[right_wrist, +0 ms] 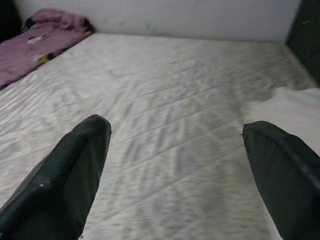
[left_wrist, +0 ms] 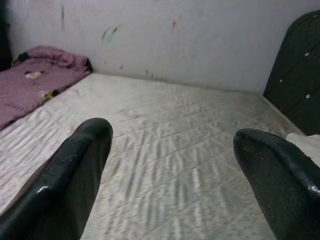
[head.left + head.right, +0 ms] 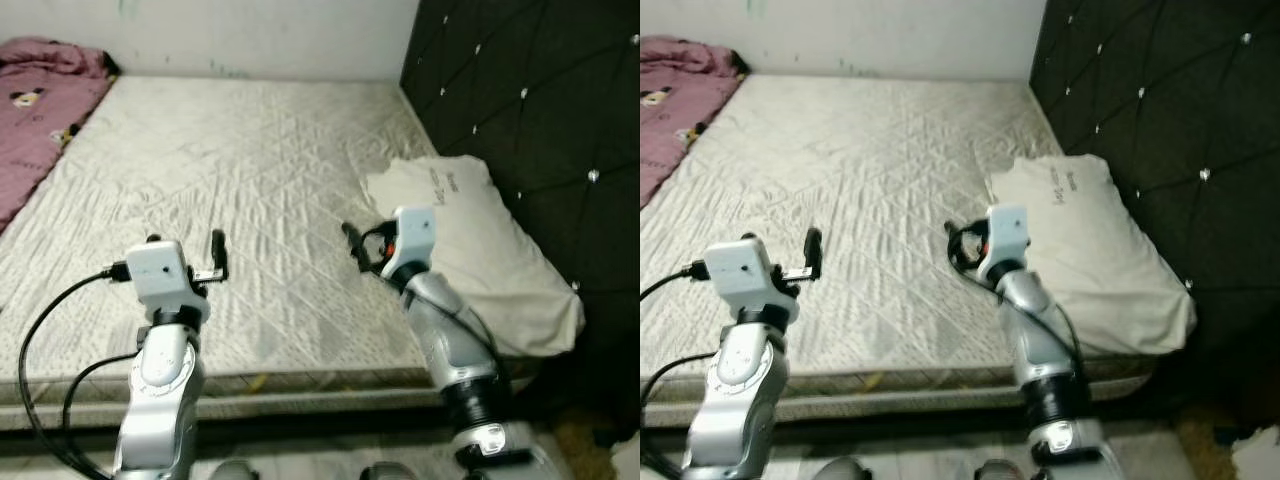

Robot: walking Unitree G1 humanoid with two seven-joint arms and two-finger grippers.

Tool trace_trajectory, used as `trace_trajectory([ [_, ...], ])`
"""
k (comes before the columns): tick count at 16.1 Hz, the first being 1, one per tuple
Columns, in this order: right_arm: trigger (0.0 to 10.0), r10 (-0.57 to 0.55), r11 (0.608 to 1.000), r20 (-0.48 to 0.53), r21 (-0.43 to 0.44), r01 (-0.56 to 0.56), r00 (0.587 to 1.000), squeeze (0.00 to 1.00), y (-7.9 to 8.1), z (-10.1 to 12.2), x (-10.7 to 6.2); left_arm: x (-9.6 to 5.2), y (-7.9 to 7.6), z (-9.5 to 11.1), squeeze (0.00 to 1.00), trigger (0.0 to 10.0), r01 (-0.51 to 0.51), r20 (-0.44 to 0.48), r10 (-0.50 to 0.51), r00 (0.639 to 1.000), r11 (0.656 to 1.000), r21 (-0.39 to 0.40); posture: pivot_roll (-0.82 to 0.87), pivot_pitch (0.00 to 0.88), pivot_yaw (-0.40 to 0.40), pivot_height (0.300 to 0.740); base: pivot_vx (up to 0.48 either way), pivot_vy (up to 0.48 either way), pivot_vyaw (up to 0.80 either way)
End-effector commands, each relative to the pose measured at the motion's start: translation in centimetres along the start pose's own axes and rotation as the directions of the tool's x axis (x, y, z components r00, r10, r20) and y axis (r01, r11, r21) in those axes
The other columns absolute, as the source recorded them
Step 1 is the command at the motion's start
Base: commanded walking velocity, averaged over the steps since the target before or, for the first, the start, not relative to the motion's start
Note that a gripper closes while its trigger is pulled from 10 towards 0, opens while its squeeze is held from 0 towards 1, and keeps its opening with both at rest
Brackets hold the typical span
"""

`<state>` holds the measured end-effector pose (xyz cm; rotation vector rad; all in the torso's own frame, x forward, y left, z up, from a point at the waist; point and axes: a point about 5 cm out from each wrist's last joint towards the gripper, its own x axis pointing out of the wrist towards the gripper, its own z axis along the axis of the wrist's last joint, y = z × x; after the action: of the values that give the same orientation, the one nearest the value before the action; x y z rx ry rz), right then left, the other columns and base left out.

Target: Clean up the room

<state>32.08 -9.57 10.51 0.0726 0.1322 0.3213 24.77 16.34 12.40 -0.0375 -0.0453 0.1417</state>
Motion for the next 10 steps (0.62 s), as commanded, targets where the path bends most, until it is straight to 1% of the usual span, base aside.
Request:
trace_trajectory([
  [1,10.0,0.032,0.999,0.023,-0.015,-0.031,0.999,0.0,0.86,0.68,0.31,0.12,0.44,0.19,0.0,10.0,-0.016,0.002,0.016,1.0,1.0,0.006,-0.01,0.0,-0.015,0.74,0.0,0.48,0.0],
  [10,10.0,0.009,1.0,0.032,-0.019,-0.008,0.999,0.0,0.69,0.83,0.44,0.22,0.55,0.21,0.0,10.0,-0.026,0.001,0.026,1.0,1.0,0.002,-0.01,0.0,-0.013,0.74,0.0,0.48,0.0],
])
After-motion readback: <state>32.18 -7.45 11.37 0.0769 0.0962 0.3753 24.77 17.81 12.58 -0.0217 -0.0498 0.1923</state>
